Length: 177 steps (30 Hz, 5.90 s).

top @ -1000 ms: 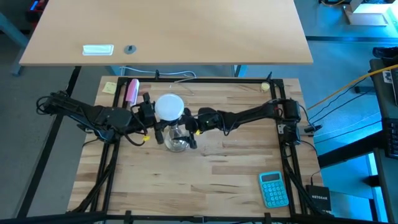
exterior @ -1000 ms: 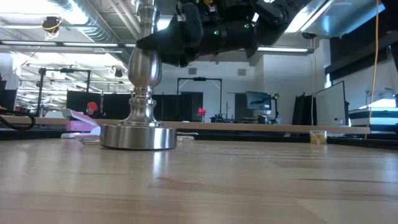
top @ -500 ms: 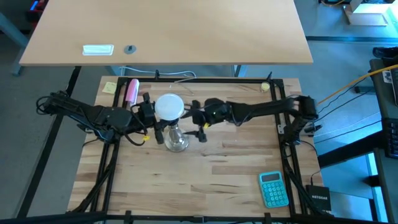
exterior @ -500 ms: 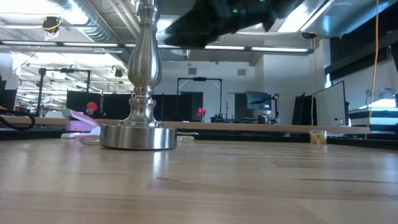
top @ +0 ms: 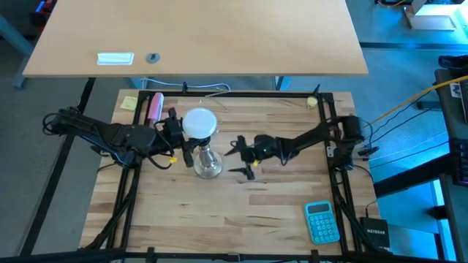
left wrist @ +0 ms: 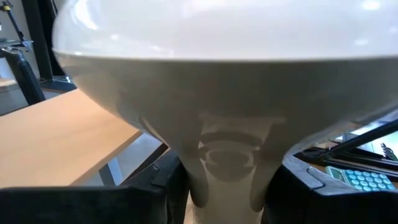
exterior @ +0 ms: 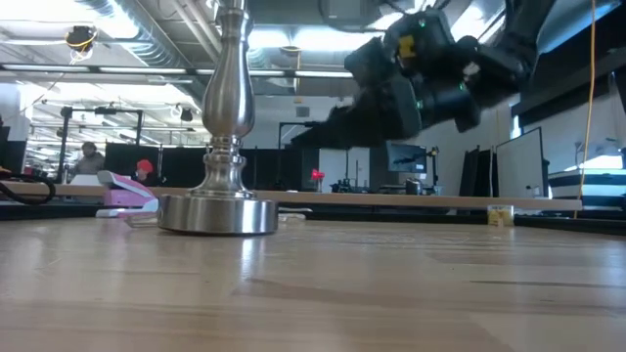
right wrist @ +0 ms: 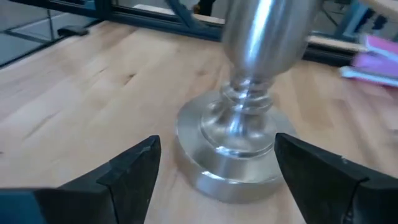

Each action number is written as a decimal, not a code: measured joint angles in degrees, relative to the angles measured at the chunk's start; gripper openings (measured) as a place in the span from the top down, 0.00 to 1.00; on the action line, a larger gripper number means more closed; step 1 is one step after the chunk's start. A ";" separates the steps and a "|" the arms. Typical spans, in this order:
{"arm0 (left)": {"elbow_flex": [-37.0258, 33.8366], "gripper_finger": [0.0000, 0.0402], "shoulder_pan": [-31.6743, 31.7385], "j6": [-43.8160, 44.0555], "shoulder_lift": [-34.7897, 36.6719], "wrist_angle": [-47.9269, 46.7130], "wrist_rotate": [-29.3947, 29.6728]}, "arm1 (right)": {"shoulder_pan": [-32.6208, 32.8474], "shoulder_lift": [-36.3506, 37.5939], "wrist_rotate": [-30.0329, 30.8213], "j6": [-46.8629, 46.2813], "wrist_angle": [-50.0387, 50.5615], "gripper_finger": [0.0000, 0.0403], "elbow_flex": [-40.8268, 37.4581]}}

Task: Screw lightbulb
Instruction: Insert the lightbulb into the desk lamp

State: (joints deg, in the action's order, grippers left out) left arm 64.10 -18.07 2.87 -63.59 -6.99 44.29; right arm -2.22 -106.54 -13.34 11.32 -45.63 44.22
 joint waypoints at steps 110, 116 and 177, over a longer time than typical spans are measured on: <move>-0.12 0.67 0.87 -11.68 0.54 9.26 -11.17 | 0.72 -8.02 -21.85 -14.20 15.15 0.59 24.56; -0.07 0.67 0.71 -11.88 0.75 12.50 -2.10 | 0.70 -3.09 -8.24 -11.90 21.75 0.59 24.56; -0.02 0.67 -4.17 -19.07 3.45 14.67 6.15 | -0.04 23.94 18.31 0.62 59.83 0.17 22.33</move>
State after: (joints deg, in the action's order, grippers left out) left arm 64.07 -22.25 -16.20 -60.14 7.68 50.44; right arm -2.26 -82.60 4.97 11.94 14.20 66.55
